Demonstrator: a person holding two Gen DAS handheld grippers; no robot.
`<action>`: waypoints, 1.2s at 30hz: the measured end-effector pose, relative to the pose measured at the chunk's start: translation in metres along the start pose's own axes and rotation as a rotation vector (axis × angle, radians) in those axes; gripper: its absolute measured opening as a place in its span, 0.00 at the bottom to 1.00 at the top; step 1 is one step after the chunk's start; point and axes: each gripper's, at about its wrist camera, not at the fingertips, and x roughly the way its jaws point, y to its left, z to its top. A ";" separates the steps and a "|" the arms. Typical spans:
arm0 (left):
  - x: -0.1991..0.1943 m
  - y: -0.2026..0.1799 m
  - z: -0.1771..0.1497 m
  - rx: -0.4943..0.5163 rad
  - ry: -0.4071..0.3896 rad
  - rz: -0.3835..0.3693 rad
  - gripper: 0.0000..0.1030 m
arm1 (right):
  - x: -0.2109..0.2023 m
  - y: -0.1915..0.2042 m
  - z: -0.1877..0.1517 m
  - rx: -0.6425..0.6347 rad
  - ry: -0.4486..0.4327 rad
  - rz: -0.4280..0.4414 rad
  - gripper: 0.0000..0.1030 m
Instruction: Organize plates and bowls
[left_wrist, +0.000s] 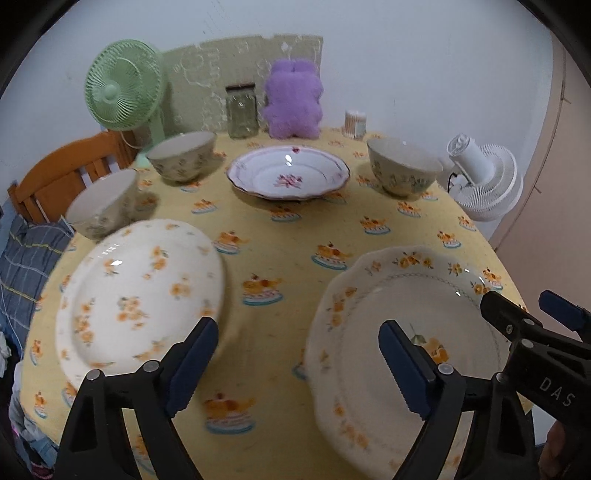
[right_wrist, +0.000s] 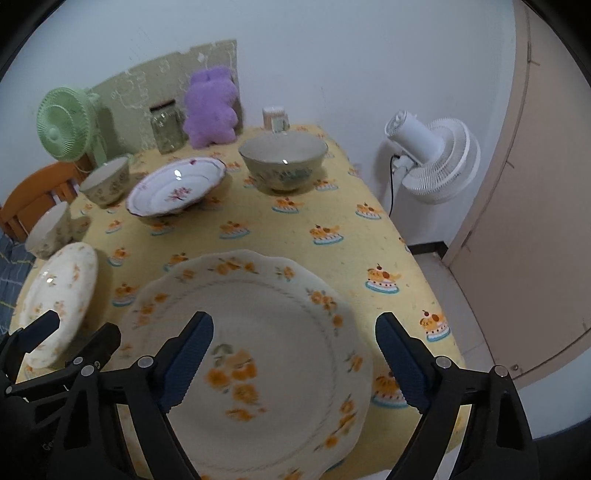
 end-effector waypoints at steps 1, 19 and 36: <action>0.005 -0.005 0.000 0.002 0.014 0.000 0.84 | 0.005 -0.003 0.001 -0.002 0.012 -0.001 0.87; 0.050 -0.036 -0.006 0.004 0.174 0.024 0.68 | 0.070 -0.029 -0.003 -0.026 0.246 0.060 0.59; 0.068 -0.021 0.023 -0.020 0.193 0.078 0.68 | 0.095 -0.009 0.034 -0.065 0.253 0.074 0.59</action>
